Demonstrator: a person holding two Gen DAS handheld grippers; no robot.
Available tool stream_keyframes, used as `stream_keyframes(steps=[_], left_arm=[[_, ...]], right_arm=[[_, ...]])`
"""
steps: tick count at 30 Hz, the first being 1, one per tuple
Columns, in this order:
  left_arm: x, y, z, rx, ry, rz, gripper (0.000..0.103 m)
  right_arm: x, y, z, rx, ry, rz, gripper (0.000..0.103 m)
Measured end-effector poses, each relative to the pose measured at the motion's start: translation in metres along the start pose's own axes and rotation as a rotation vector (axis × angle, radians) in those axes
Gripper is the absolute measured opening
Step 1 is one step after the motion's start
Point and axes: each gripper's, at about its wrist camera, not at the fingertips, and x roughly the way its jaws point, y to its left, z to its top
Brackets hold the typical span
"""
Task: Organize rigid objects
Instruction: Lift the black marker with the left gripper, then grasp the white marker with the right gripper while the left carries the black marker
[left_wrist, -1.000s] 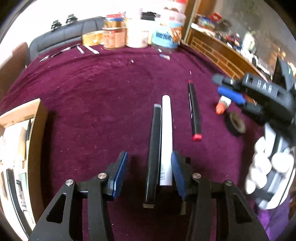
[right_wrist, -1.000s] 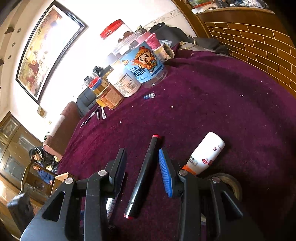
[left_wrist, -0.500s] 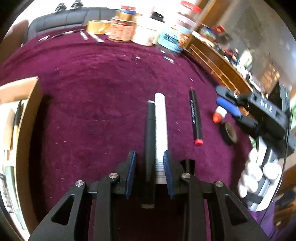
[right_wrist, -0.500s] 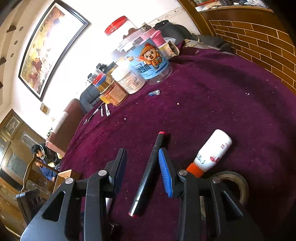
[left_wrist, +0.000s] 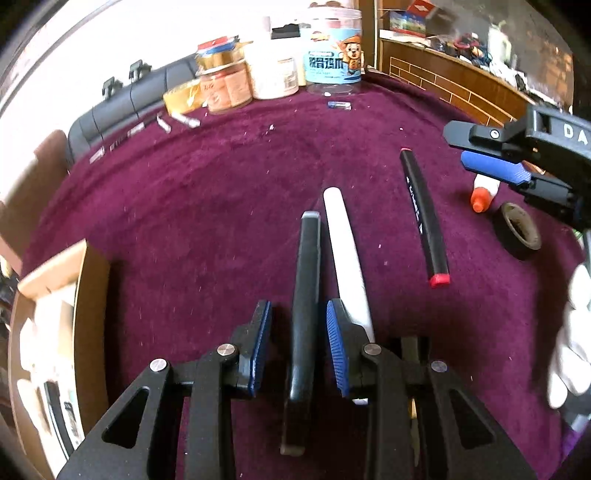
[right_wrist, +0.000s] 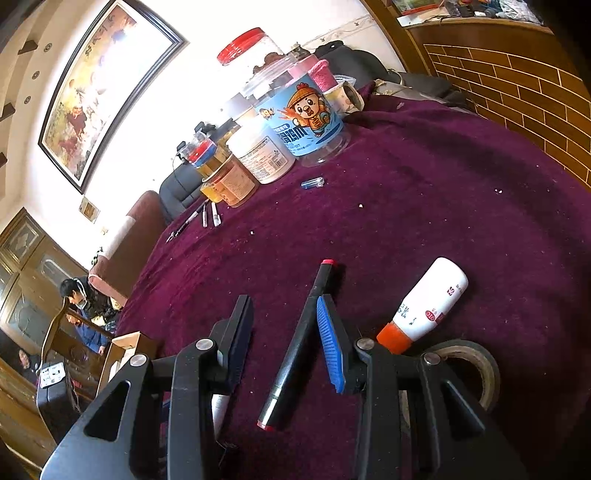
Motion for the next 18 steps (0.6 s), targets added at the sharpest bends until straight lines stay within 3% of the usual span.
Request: stream_keyframes(steps=[2,3,4,9,18], left_arm=[[0.001,-0.004,0.000,0.012,-0.015,0.012,0.023],[0.000,-0.003,-0.001,0.006,-0.015,-0.003,0.014],[-0.001,-0.001,-0.002,-0.008,-0.010,-0.030,0.011],[-0.025,0.021,-0.009,-0.118,-0.035,-0.118,0.011],[-0.111,0.063,-0.046,-0.285,-0.186,-0.239,0.012]], right_arm=[[0.000,0.001,0.000,-0.006,0.000,-0.001,0.033],[0.000,0.001,0.000,-0.008,0.000,-0.001,0.033],[0.000,0.002,0.000,-0.009,0.000,0.000,0.033],[0.002,0.003,-0.002,-0.019,0.006,-0.006,0.033],[0.005,0.009,-0.007,-0.067,-0.013,-0.061,0.033]])
